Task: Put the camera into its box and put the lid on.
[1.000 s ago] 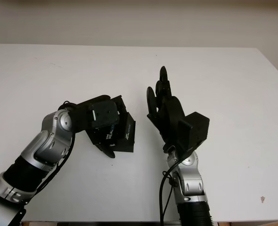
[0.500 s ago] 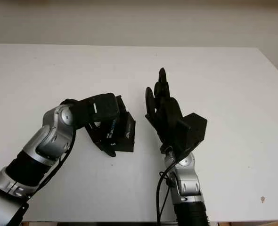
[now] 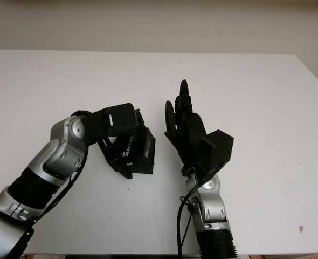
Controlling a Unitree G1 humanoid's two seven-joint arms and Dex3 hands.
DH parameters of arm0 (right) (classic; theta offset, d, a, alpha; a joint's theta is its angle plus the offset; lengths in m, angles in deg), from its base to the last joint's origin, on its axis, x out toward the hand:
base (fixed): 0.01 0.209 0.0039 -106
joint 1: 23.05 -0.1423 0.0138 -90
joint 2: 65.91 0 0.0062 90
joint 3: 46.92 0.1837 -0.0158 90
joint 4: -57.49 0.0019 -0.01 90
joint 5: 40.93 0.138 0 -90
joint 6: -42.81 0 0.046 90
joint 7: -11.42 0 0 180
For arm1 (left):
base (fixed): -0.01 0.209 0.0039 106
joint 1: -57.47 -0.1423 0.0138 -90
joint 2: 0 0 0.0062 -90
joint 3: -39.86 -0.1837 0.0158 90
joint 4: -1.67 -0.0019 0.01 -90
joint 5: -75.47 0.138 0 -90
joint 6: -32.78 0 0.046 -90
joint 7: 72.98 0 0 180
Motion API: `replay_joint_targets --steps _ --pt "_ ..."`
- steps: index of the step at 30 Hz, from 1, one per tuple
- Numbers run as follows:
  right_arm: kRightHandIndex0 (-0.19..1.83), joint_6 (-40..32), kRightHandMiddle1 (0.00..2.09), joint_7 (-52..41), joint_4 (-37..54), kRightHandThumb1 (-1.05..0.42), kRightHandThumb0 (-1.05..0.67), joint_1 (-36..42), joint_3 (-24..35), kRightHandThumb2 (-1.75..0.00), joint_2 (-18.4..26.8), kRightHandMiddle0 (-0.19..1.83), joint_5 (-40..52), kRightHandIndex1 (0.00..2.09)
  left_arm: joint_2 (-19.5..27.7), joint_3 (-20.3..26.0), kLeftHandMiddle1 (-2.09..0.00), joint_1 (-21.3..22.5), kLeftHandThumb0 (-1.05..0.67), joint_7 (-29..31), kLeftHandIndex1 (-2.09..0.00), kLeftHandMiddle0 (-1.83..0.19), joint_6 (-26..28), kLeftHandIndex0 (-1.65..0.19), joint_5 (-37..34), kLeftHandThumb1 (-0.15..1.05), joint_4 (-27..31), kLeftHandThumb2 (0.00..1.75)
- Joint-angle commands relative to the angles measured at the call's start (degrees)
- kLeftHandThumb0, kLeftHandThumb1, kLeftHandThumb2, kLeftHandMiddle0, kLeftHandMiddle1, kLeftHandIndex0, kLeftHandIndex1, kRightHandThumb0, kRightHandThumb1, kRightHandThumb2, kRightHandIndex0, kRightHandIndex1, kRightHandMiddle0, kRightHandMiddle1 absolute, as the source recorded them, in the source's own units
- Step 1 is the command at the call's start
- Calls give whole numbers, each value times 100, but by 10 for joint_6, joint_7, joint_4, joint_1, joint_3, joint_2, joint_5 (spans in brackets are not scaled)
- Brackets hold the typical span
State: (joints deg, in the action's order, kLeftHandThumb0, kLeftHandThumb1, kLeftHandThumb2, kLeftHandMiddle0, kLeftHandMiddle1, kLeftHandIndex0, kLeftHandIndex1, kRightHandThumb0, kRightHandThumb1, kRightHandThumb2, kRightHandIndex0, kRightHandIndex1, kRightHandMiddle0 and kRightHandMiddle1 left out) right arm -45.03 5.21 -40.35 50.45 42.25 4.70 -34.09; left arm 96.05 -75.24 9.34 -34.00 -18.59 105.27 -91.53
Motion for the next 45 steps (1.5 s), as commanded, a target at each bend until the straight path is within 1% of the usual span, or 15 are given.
replay_joint_targets --steps 1,2,4,7,9,14,17,20,23,26,31,35,39,43,45 --pt "-19 9 0 -1 0 -105 -75 -9 0 -55 -3 -19 0 0 0 -1 -200 22 -22 3 -183 -7 -2 -19 0 105 11 34" --pt "-19 11 0 -1 -1 -105 -75 -9 -1 -56 -2 -19 -1 0 0 -1 -188 23 -22 3 -182 -6 -2 -18 1 105 11 34" --pt "-19 12 0 1 -3 -105 -74 -10 -1 -56 -3 -19 -3 0 1 0 -184 24 -21 3 -183 -5 -3 -18 2 105 12 33" --pt "-19 13 0 4 -7 -105 -75 -11 -2 -56 -4 -19 -6 0 5 0 -195 28 -22 7 -186 -5 0 -22 5 105 16 33" --pt "-19 12 0 5 -7 -105 -74 -11 -3 -56 -4 -19 -6 0 10 0 -206 32 -22 11 -188 -16 2 -24 8 105 21 33" --pt "-19 9 0 5 -7 -105 -74 -12 -2 -55 -6 -19 -3 0 15 15 -209 35 -21 18 -195 -44 11 -35 0 105 34 32" --pt "-19 13 0 8 -10 -105 -73 -11 -4 -56 -6 -19 -6 0 21 17 -209 32 -22 19 -194 -38 10 -38 -2 105 45 29" --pt "-19 19 0 9 -15 -105 -73 -11 -3 -56 -7 -19 -5 0 32 20 -187 29 -25 27 -188 -23 17 -39 -3 105 63 30" --pt "-19 24 0 8 -22 -105 -73 -12 -3 -56 -5 -19 -5 0 42 23 -204 29 -26 39 -190 -19 41 -39 -5 105 82 32" --pt "-19 32 0 7 -32 -105 -73 -14 -2 -55 -4 -19 -5 0 45 23 -199 30 -27 40 -194 -18 57 -37 -6 105 90 32" --pt "-19 41 0 5 -42 -105 -73 -18 -1 -55 -2 -19 -6 0 43 15 -196 33 -27 31 -185 -15 48 -31 -5 105 76 32" --pt "-19 47 0 3 -49 -105 -73 -21 -1 -56 0 -19 -7 0 37 3 -169 45 -27 24 -178 -12 43 -31 2 105 49 32" --pt "-19 51 0 2 -55 -105 -73 -26 -1 -56 -1 -19 -7 0 24 -6 -165 54 -26 7 -176 -15 26 -31 6 105 16 31" --pt "-19 48 0 -1 -59 -105 -73 -30 0 -55 -4 -19 -4 0 9 -12 -198 61 -22 -9 -188 -15 13 -27 14 105 -11 30" --pt "-19 48 0 1 -59 -105 -73 -30 -1 -55 -4 -19 -6 0 7 -16 -200 63 -21 -15 -191 -11 -6 -28 17 105 -21 28"
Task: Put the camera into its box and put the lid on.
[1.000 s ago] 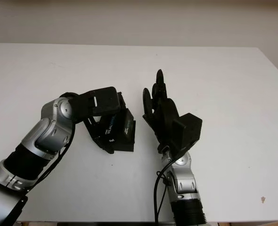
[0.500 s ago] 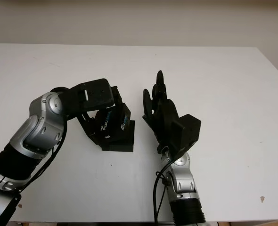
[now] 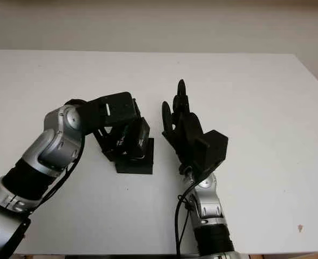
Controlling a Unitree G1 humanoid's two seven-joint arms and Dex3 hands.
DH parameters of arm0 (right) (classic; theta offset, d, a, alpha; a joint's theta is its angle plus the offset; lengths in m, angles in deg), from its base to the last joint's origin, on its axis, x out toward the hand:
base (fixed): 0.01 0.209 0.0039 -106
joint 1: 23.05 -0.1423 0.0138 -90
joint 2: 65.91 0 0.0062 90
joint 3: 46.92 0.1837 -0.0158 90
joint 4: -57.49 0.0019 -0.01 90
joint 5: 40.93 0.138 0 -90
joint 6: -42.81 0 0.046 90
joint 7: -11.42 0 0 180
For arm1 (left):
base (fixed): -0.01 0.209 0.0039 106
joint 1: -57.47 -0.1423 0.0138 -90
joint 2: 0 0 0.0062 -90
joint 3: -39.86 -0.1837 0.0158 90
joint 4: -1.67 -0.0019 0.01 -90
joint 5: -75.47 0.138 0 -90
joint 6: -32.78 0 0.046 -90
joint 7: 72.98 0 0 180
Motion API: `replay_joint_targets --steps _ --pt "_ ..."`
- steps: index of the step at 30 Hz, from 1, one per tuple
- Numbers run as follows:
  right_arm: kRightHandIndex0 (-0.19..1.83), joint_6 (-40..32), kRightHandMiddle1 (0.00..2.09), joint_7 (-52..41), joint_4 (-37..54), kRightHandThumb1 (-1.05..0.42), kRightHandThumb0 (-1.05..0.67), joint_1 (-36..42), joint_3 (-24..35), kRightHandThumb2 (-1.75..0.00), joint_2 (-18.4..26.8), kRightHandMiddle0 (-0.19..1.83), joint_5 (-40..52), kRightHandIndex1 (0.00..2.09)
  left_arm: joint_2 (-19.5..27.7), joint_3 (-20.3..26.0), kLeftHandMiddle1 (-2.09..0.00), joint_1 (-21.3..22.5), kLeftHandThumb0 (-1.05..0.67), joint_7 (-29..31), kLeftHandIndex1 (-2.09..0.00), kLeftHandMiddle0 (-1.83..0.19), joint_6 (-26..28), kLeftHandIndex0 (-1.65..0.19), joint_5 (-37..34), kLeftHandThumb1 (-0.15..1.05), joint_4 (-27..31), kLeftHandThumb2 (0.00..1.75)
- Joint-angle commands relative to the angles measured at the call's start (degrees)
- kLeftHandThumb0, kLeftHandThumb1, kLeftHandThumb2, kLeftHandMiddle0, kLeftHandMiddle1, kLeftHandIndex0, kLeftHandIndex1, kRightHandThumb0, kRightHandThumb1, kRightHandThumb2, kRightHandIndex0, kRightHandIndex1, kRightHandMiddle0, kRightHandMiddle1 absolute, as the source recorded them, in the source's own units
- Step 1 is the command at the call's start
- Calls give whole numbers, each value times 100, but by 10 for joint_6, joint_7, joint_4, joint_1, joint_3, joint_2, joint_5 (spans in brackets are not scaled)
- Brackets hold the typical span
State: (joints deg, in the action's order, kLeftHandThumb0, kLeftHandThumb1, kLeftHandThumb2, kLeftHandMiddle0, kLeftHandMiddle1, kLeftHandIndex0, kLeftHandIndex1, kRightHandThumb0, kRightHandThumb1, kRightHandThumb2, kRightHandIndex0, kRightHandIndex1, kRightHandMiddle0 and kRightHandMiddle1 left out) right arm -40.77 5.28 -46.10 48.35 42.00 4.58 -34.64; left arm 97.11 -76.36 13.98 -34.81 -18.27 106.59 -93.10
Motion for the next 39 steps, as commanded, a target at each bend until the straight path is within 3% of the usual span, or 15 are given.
replay_joint_targets --steps 1,4,5,6,7,8,9,12,15,18,20,23,25,30,39 --pt "-19 5 0 3 -1 -105 -73 -9 1 -56 -3 -19 -2 0 -4 -6 -197 17 -21 -9 -192 -9 -19 -29 5 105 -10 28" --pt "-19 4 0 3 0 -105 -72 -8 1 -57 -6 -19 -1 0 -9 -8 -163 21 -21 -10 -192 -6 -32 -29 7 105 -22 29" --pt "-19 5 0 3 1 -105 -72 -8 1 -57 -6 -19 -1 0 -11 -9 -168 22 -21 -10 -192 -10 -33 -27 9 105 -25 29" --pt "-19 5 0 3 1 -105 -73 -8 0 -57 -5 -19 -4 0 -13 -10 -190 23 -21 -9 -198 -11 -35 -24 10 105 -28 28" --pt "-19 6 0 5 0 -105 -74 -8 0 -57 -5 -19 -6 0 -14 -10 -195 24 -21 -8 -201 -12 -36 -22 10 105 -30 27" --pt "-19 7 0 6 0 -105 -74 -8 0 -57 -6 -19 -8 0 -16 -11 -202 25 -21 -8 -205 -27 -37 -25 10 105 -33 27" --pt "-19 8 0 7 -1 -105 -74 -9 1 -57 -6 -19 -7 0 -18 -12 -206 27 -22 -6 -206 -24 -35 -22 12 105 -34 25" --pt "-19 7 0 10 -3 -105 -73 -11 3 -56 -10 -19 -5 0 -21 -12 -205 31 -22 0 -199 -5 -29 -7 13 105 -38 24" --pt "-19 7 0 13 -10 -105 -73 -16 4 -54 -11 -19 -7 0 -22 -10 -194 36 -22 3 -205 -4 -30 -17 11 105 -44 24" --pt "-19 13 0 15 -19 -105 -73 -22 4 -55 -11 -19 -9 0 -23 -6 -208 41 -22 10 -208 -20 -28 -35 6 105 -49 26" --pt "-19 18 0 14 -24 -105 -73 -27 5 -54 -13 -19 -7 0 -22 -3 -208 48 -23 25 -208 -29 -13 -26 1 105 -49 27" --pt "-19 18 0 11 -25 -105 -73 -30 5 -55 -14 -19 -5 0 -22 -4 -209 57 -22 50 -197 -75 24 -12 -5 105 -41 31" --pt "-19 17 0 9 -25 -105 -72 -31 6 -56 -15 -19 -3 0 -17 -13 -209 63 -21 72 -191 -93 41 -18 -5 105 -36 34" --pt "-19 17 0 9 -21 -105 -73 -27 6 -56 -17 -19 -2 0 -16 -24 -209 57 -21 90 -178 -96 63 -27 -4 105 -19 33" --pt "-19 21 0 13 -38 -105 -76 -38 5 -55 -24 -19 -4 0 -14 -23 -209 53 -21 105 -193 -97 105 -13 -37 105 -20 29"
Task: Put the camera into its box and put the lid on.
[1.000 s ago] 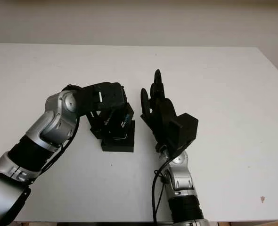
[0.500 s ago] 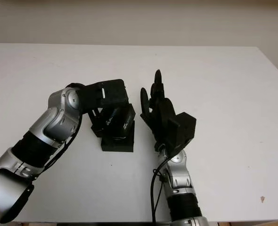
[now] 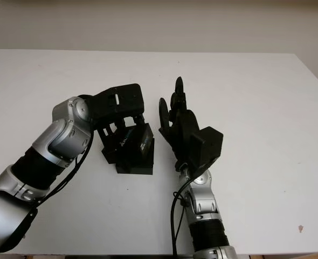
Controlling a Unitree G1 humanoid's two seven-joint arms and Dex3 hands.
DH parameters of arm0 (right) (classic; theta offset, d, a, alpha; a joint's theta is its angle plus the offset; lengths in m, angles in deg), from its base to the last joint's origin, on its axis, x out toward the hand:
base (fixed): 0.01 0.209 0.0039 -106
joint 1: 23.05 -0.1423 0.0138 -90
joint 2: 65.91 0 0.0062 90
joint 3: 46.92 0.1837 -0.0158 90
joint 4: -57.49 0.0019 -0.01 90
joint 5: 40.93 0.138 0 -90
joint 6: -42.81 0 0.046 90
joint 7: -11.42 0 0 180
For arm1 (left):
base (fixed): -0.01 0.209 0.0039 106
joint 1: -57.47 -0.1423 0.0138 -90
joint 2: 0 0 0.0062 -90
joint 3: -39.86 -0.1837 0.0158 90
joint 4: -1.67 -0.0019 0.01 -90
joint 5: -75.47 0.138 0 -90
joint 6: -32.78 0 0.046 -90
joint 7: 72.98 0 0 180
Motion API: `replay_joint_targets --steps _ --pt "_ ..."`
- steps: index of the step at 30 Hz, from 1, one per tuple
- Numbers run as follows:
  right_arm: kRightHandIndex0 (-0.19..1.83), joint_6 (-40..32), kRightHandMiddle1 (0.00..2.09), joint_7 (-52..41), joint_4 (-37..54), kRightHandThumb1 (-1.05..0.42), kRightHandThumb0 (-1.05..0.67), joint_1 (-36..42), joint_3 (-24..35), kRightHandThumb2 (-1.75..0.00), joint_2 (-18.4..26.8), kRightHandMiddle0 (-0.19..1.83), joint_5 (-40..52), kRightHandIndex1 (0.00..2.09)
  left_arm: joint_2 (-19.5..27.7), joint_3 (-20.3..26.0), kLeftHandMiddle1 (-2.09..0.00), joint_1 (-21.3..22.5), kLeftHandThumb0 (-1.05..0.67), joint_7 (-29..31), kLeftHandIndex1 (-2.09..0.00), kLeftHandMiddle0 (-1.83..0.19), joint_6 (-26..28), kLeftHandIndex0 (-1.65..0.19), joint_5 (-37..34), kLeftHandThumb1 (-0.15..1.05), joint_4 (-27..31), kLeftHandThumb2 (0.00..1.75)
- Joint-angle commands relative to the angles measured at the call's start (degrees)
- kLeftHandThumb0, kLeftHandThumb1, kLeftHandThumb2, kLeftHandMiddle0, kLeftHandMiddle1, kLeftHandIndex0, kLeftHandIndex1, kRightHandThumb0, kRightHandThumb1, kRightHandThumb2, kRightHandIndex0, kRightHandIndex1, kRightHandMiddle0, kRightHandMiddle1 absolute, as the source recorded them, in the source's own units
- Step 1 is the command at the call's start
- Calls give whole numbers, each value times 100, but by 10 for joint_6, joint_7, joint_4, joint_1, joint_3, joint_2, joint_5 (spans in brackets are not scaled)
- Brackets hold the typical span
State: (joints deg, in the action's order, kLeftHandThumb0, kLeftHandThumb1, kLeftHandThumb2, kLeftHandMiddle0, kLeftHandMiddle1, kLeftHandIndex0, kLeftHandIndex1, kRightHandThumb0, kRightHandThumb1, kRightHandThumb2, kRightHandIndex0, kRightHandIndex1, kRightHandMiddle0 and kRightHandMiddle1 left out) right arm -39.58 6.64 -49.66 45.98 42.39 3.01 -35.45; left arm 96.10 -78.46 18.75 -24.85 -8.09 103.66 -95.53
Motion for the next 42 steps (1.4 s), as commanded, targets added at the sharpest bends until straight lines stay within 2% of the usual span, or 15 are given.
replay_joint_targets --steps 1,10,11,13,18,20,22,25,27,30,31,32,35,37,42 --pt "-19 10 0 -1 -5 -105 -76 -15 2 -55 -10 -19 6 0 -5 -4 -209 4 -21 1 -192 -97 7 -13 -7 105 6 28" --pt "-19 9 0 4 0 -105 -75 -8 0 -54 -15 -19 8 0 5 -38 -195 -39 -23 -52 -190 -21 -50 -2 22 105 43 27" --pt "-19 9 0 5 1 -105 -74 -7 -1 -55 -14 -19 7 0 10 -46 -173 -45 -25 -54 -185 -17 -73 -2 26 105 46 31" --pt "-19 8 0 7 3 -105 -75 -6 -1 -55 -14 -19 7 0 17 -54 -157 -51 -27 -51 -174 -14 -104 5 30 105 48 34" --pt "-19 16 0 7 -5 -105 -75 -7 -1 -55 -14 -19 6 0 7 -92 -149 -25 -51 11 -132 18 -41 19 58 105 44 36" --pt "-19 19 0 9 -8 -105 -74 -8 -1 -55 -14 -19 6 0 7 -97 -161 -25 -56 23 -185 19 -40 12 60 105 52 38" --pt "-19 22 0 10 -11 -105 -75 -9 0 -55 -14 -19 5 0 5 -96 -126 -27 -59 31 -204 19 -35 6 59 105 61 41" --pt "-19 24 0 11 -15 -105 -75 -10 0 -54 -14 -19 5 0 2 -96 -120 -28 -61 37 -209 19 -24 -3 57 105 68 43" --pt "-19 27 0 9 -18 -105 -74 -10 0 -55 -15 -19 8 0 -2 -96 -119 -25 -62 40 -204 19 -13 11 56 105 70 43" --pt "-19 27 0 12 -19 -105 -74 -11 0 -55 -16 -19 7 0 -13 -94 -170 -19 -62 52 -206 18 29 18 46 105 73 41" --pt "-19 28 0 11 -20 -105 -74 -11 0 -55 -16 -19 7 0 -17 -89 -176 -17 -62 57 -196 18 46 19 37 105 76 41" --pt "-19 29 0 12 -21 -105 -74 -11 0 -55 -16 -19 7 0 -20 -86 -145 -15 -62 63 -154 19 65 19 29 105 81 41" --pt "-19 28 0 12 -22 -105 -74 -12 0 -54 -17 -19 9 0 -24 -70 -55 -18 -60 70 -69 19 104 19 -7 105 107 42" --pt "-19 26 0 13 -22 -105 -74 -12 0 -54 -16 -19 7 0 -24 -74 -21 -5 -61 78 -22 19 165 19 -26 105 137 43" --pt "-19 26 0 14 -25 -105 -74 -14 -1 -55 -15 -19 5 0 -10 -92 -1 22 -61 68 0 19 261 19 -78 105 193 44"
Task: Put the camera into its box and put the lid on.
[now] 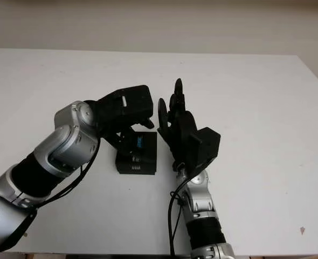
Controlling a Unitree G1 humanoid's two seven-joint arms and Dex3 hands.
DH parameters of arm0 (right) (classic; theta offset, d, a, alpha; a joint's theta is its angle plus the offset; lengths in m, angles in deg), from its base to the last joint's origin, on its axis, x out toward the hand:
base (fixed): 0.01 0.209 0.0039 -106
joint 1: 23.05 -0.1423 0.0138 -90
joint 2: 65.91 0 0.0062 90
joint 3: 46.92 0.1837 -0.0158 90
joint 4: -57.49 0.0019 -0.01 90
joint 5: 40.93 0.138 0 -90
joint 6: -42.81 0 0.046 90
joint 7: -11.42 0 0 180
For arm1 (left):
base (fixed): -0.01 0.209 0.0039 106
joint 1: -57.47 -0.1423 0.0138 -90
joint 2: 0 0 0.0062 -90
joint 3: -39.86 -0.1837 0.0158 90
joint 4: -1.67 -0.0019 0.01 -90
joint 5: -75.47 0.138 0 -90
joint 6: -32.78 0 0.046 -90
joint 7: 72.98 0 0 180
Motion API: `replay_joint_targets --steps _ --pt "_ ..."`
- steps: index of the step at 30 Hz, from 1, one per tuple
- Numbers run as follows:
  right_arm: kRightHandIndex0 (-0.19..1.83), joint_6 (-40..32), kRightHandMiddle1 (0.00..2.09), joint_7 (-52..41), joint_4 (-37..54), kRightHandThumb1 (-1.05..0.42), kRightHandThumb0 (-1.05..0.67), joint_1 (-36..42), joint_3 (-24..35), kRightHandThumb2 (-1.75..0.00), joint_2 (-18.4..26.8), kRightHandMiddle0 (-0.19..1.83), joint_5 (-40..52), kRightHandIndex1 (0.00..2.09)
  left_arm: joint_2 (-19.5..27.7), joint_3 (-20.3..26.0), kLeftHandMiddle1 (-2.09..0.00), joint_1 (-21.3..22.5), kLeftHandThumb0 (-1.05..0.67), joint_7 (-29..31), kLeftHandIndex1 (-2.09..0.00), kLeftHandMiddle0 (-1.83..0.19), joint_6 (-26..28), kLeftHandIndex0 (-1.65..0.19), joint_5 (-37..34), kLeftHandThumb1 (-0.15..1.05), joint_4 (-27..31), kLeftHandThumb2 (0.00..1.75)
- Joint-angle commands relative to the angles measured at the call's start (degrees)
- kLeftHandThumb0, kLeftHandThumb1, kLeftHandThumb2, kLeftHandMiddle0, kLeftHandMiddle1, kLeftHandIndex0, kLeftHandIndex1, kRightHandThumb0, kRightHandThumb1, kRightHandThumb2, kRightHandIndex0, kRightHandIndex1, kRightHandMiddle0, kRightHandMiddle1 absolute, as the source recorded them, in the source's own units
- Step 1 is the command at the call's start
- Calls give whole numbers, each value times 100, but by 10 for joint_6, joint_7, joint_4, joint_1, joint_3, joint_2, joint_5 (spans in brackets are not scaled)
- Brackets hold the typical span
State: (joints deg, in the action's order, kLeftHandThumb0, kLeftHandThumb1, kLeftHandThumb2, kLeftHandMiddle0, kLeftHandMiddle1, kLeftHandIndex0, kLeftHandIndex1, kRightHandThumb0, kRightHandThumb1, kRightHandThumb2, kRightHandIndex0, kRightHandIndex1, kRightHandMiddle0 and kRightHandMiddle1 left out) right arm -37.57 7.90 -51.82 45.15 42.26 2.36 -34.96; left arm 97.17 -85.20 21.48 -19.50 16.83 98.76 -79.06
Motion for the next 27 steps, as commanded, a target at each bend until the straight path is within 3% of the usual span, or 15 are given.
replay_joint_targets --steps 1,7,11,14,20,27 --pt "-19 6 0 1 -4 -105 -74 -5 0 -55 -8 -19 0 0 -13 -33 -1 -2 -61 11 0 19 18 19 -37 105 39 45" --pt "-19 10 0 -2 -4 -105 -75 -6 1 -53 -11 -19 5 0 55 -102 0 -15 -60 -20 0 19 -50 19 -36 105 80 40" --pt "-19 10 0 -2 -5 -105 -74 -5 1 -53 -11 -19 6 0 109 -163 0 -15 -63 -17 0 19 -155 19 7 105 97 46" --pt "-19 9 0 -3 -3 -105 -74 -3 1 -54 -12 -19 8 0 140 -171 0 -34 -63 -44 0 19 -255 19 60 105 108 47" --pt "-19 16 0 -5 -2 -105 -74 0 0 -53 -11 -19 9 0 170 -93 0 -101 -60 -170 0 19 -423 19 169 105 88 50" --pt "-19 15 0 -8 6 -105 -74 6 5 -54 -5 -19 13 0 147 14 0 -142 -65 -310 0 19 -512 19 218 105 -29 56"
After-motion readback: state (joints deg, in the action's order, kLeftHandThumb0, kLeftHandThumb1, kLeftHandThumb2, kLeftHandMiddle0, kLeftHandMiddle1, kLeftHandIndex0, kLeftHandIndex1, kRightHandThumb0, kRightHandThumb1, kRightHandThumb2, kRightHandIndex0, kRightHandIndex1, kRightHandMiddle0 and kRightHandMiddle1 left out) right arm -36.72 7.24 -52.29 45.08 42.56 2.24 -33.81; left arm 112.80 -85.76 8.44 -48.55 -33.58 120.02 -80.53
